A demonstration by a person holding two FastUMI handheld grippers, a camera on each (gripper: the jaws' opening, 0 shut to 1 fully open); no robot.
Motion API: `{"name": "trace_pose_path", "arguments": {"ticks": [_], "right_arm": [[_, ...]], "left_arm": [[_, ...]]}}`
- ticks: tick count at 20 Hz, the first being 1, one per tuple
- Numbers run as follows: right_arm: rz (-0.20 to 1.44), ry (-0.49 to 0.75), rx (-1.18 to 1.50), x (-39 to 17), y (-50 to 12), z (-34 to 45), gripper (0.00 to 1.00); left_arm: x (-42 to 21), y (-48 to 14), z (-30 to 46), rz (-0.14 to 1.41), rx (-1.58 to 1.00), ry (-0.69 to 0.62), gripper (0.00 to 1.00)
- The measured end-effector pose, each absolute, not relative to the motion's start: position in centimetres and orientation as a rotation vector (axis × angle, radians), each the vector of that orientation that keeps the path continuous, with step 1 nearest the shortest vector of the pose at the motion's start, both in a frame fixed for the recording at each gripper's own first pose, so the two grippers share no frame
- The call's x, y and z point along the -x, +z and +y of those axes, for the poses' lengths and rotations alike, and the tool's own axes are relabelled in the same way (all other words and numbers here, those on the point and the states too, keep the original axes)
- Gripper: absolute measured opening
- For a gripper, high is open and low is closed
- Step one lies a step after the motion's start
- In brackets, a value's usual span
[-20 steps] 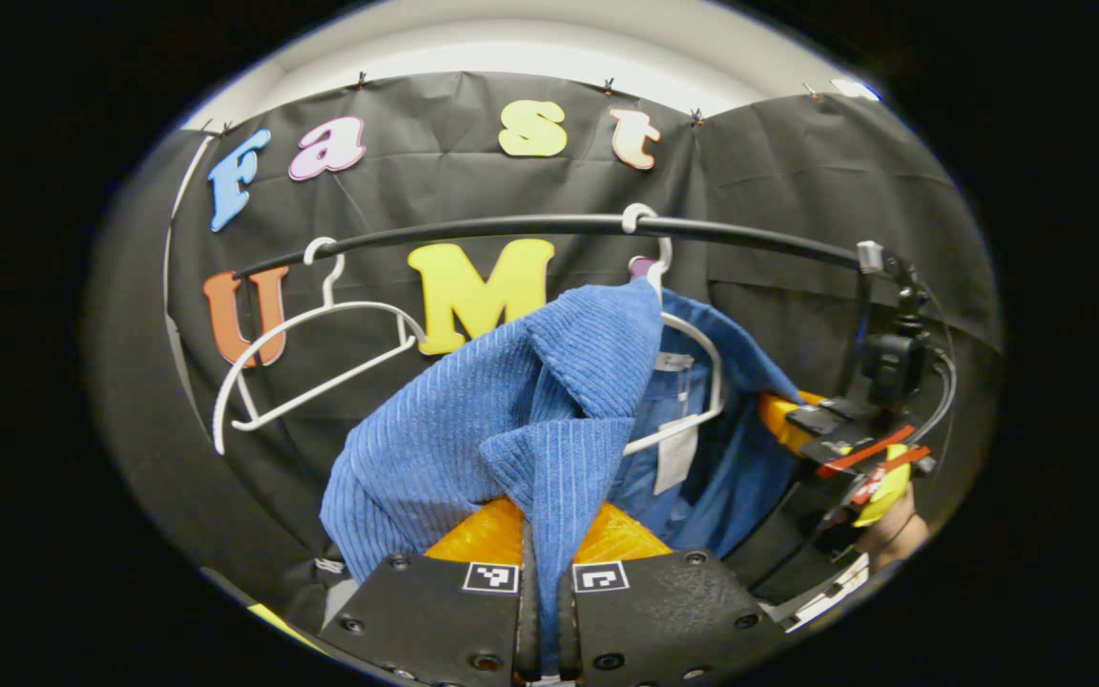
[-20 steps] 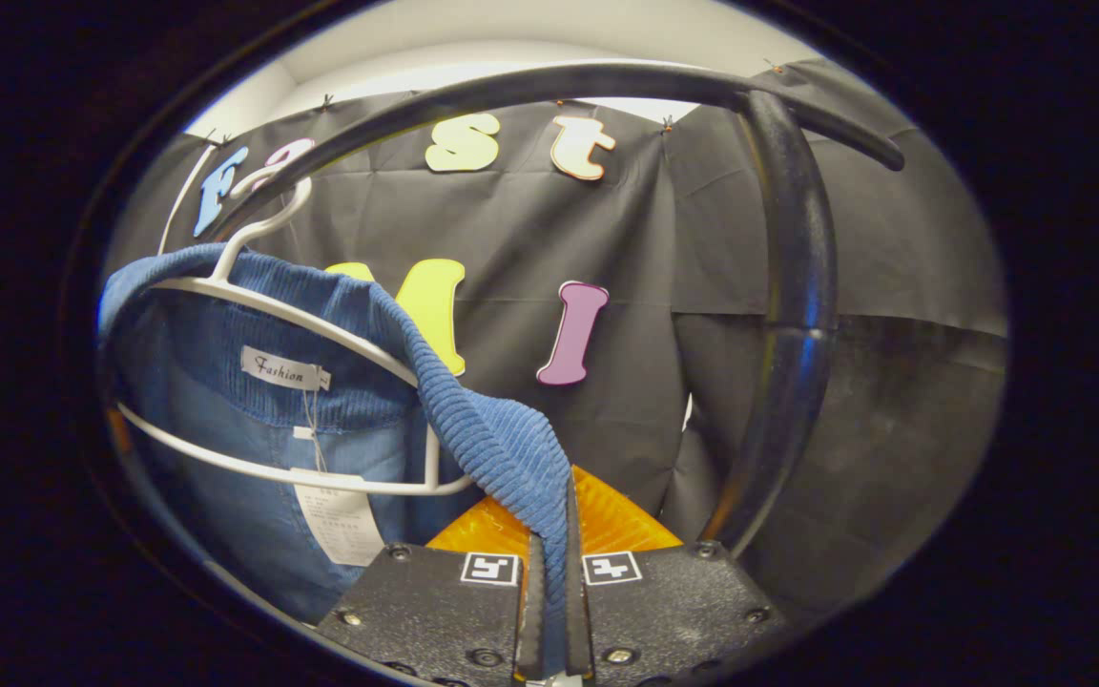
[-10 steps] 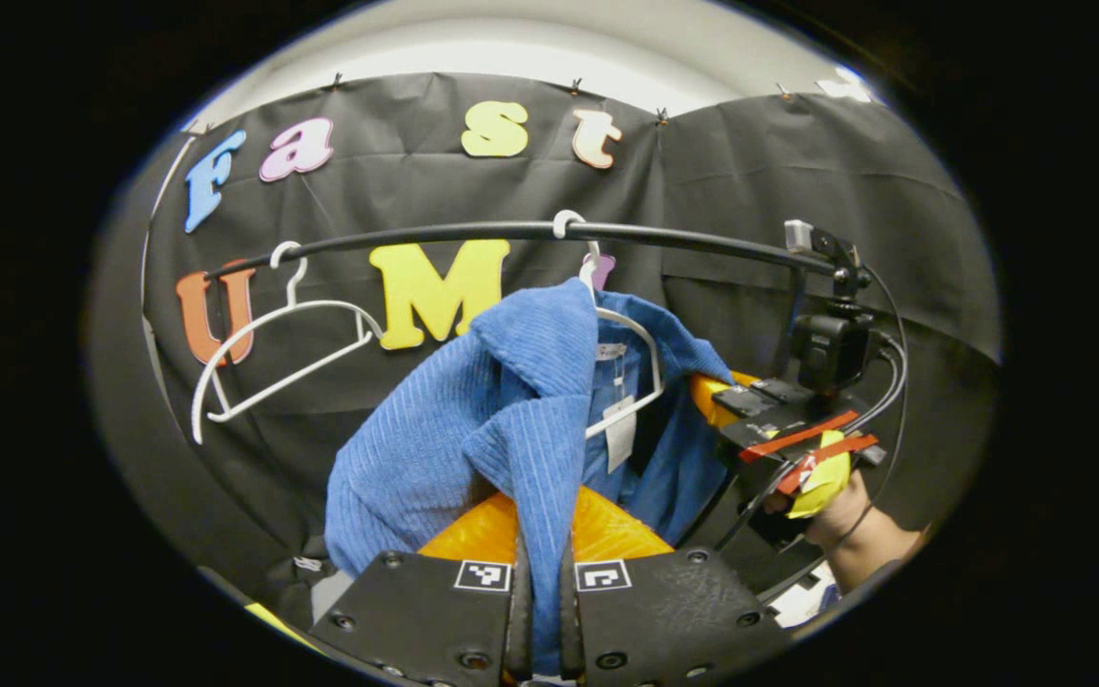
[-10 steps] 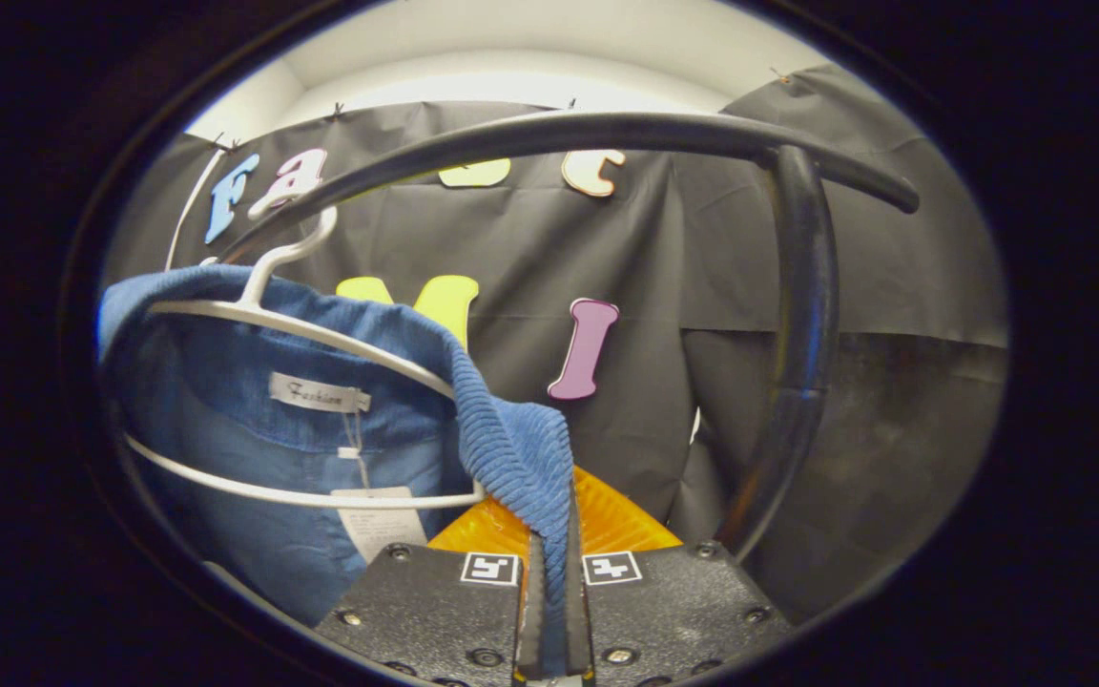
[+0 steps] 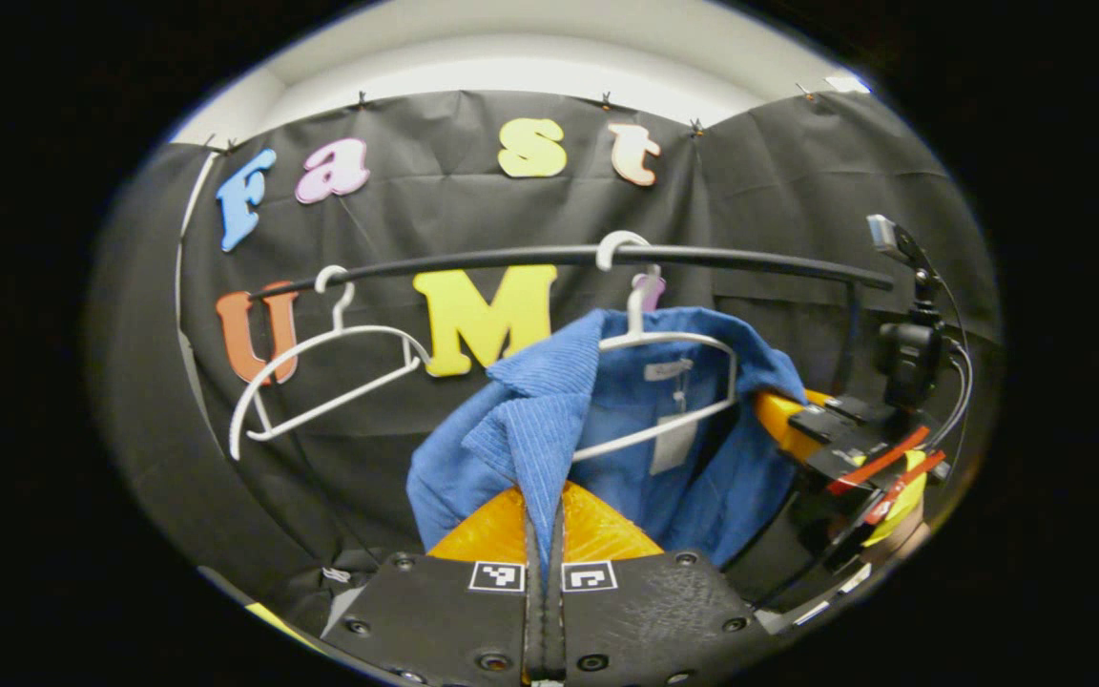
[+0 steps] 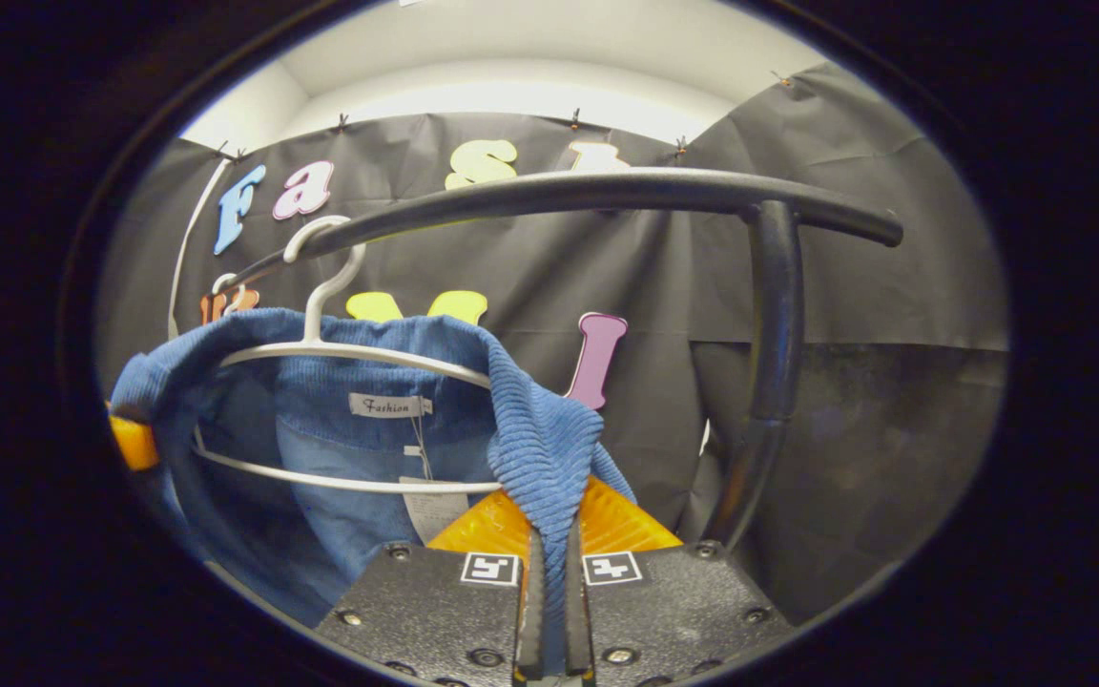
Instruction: Grasp the clothes on the hanger with both hands and then place them into the laundry hamper below.
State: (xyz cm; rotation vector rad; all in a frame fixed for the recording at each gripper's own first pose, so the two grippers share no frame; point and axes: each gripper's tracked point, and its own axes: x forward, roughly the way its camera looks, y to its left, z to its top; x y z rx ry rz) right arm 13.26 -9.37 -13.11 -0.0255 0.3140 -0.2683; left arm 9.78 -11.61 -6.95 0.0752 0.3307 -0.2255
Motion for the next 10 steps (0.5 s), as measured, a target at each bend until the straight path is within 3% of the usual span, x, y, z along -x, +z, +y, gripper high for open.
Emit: {"name": "trace_pose_path", "arguments": {"ticks": [5, 9, 10], "right_arm": [[0.292, -0.368, 0.042, -13.9, -12.6, -11.5, 0.12], [0.293, -0.421, 0.086, -14.7, -12.7, -12.2, 0.12], [0.291, -0.437, 0.093, -14.9, -12.6, -12.4, 0.12]], "left_arm": [[-14.1, -5.2, -5.8, 0.275, -0.125, -0.102, 0.0], [-16.8, -4.1, -3.8, 0.27, -0.162, -0.135, 0.0], [-17.0, -3.7, -3.6, 0.274, -0.153, -0.164, 0.05]]}}
